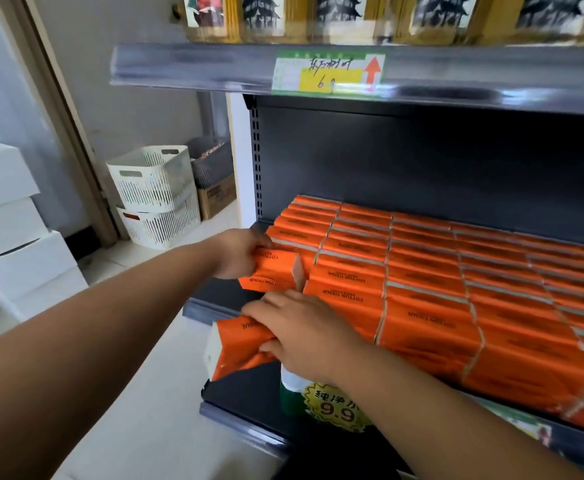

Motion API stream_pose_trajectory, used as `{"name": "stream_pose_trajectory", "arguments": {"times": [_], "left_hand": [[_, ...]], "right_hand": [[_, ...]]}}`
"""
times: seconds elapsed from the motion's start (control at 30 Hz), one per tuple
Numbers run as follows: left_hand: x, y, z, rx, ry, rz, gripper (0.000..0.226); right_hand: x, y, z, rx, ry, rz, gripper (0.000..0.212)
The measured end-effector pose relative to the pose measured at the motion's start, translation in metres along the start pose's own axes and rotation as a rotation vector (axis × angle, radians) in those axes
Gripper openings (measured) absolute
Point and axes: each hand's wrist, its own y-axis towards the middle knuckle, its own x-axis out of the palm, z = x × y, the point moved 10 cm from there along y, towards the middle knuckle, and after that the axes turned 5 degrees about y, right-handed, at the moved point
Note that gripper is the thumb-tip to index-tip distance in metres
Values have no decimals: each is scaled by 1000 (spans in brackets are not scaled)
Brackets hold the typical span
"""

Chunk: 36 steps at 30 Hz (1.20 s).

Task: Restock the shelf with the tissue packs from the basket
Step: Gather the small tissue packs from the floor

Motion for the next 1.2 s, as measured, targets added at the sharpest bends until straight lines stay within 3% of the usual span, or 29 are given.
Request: {"name": "stream_pose_trajectory", "arguments": {"times": [0.1,0.17,0.23,0.33,0.43,0.53,0.6,0.7,0.8,1.0,1.2], "left_hand": [[-9,4,-4,12,13,155,61],[-15,4,-16,-73,-23,234,77],[-10,2,-34,-194,-101,211,85],[25,-8,-54,-307,-663,-14,83],[38,-21,-64,-319,-1127,-31,101],[60,-33,-79,-403,-1420,-8,68],[74,-39,-74,-365,-1544,-81,69],[76,-41,-58,-203,-1592,-118,83],[76,-37,-51,-161,-1566,-109,87],[79,-27,-42,-119,-1543,-86,70],[76,-19,-28,-70,-1659,15,55]], "right_hand": [[-8,4,5,35,-16,61,45],[-11,5,9,65,-7,106,44],[-13,5,12,92,10,141,44],[-15,8,12,117,18,158,41],[-15,17,6,126,-31,180,39],[-12,30,2,153,-106,207,47],[-11,39,6,205,-145,214,52],[-15,47,18,296,-178,228,52],[-21,53,32,343,-164,198,54],[-17,53,56,423,-216,86,44],[-9,47,54,428,-251,120,51]]}}
